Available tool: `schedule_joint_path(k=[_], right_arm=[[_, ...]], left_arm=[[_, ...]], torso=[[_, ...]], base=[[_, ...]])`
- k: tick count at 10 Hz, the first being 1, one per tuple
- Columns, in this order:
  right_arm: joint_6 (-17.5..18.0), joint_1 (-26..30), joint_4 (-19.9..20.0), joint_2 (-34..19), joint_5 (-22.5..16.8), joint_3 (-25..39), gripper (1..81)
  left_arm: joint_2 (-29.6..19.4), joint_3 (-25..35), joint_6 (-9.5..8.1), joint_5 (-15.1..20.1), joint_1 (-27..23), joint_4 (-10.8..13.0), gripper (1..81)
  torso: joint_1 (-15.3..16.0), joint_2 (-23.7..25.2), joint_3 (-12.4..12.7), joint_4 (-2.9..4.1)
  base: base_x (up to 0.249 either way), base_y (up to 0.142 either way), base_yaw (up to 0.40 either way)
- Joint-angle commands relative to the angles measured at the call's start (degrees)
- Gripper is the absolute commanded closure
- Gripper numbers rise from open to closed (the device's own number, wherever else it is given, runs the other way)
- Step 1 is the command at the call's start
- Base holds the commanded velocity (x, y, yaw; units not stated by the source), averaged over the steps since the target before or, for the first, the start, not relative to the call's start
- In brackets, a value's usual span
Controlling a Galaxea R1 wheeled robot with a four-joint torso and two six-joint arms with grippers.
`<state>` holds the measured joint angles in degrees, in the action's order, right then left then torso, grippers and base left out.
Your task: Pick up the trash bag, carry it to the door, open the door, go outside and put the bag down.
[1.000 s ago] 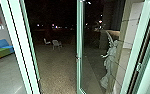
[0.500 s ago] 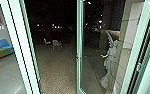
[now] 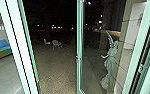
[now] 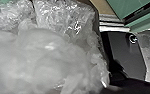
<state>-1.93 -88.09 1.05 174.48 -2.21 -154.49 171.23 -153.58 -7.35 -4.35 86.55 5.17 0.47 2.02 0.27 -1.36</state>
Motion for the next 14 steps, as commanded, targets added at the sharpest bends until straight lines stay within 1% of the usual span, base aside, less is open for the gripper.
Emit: schedule_joint_path(k=[1, 14], right_arm=[[-0.1, 3.66, 0.71, 0.36, -2.98, 0.25, 1.0], [-0.1, 3.75, 0.71, 0.45, -2.98, 0.16, 1.0]], left_arm=[[-0.45, 0.03, 0.32, 2.24, -4.06, 0.54, 81.1], [-0.27, 0.03, 0.32, 2.24, -4.06, 0.54, 81.1]], torso=[[0.0, 0.0, 0.0, 0.0], [0.02, -0.02, 0.0, 0.0]], base=[[0.085, 0.0, 0.0], [0.086, 0.0, 0.0]])
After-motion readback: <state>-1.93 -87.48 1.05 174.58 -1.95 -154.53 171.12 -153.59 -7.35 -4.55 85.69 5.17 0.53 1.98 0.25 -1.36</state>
